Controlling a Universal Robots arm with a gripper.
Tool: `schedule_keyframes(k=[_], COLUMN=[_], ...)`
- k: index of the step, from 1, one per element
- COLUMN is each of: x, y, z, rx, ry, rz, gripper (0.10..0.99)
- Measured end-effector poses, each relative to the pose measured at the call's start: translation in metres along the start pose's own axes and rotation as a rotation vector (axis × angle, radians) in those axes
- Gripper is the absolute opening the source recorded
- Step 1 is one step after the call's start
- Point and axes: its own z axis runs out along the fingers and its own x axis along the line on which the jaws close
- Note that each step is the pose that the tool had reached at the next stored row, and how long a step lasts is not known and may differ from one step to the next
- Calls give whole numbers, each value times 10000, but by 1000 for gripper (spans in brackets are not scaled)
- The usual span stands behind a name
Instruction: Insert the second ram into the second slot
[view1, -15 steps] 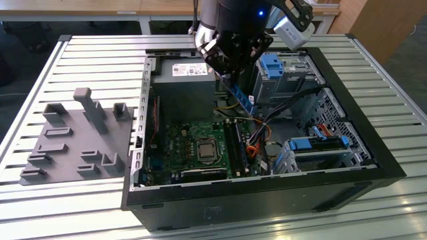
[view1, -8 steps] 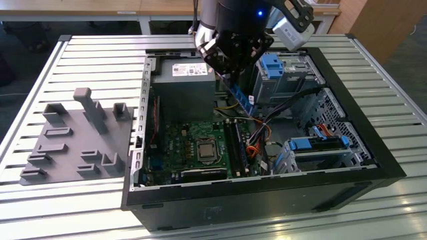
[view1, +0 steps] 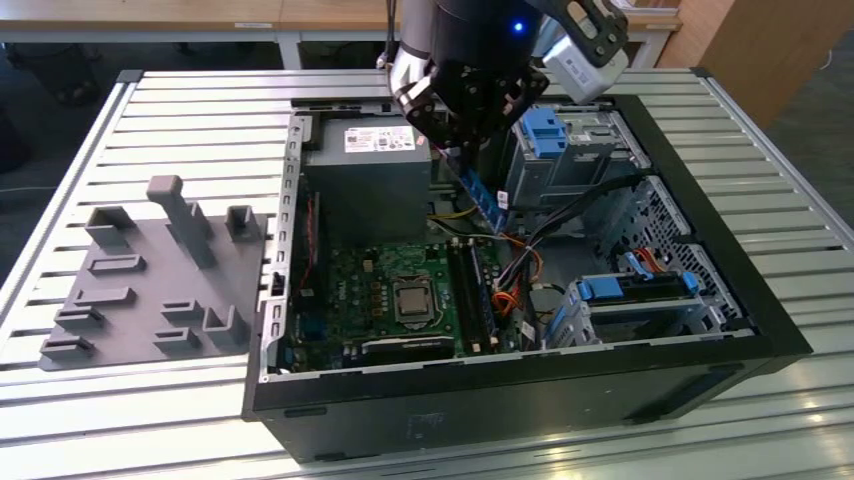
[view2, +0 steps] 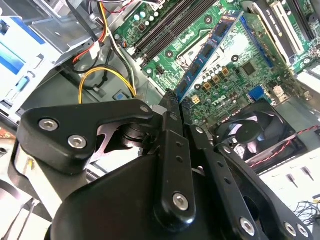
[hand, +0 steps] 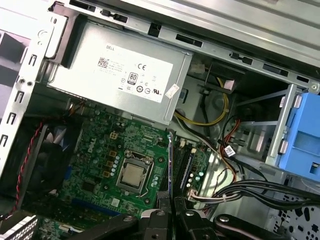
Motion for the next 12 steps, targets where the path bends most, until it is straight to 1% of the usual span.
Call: schedule_keyframes(k=[8, 12], x=[0, 0], y=[0, 0], z=[0, 0], rx=[9, 20], ry=[-15, -26], rz=[426, 781], gripper=[137, 137])
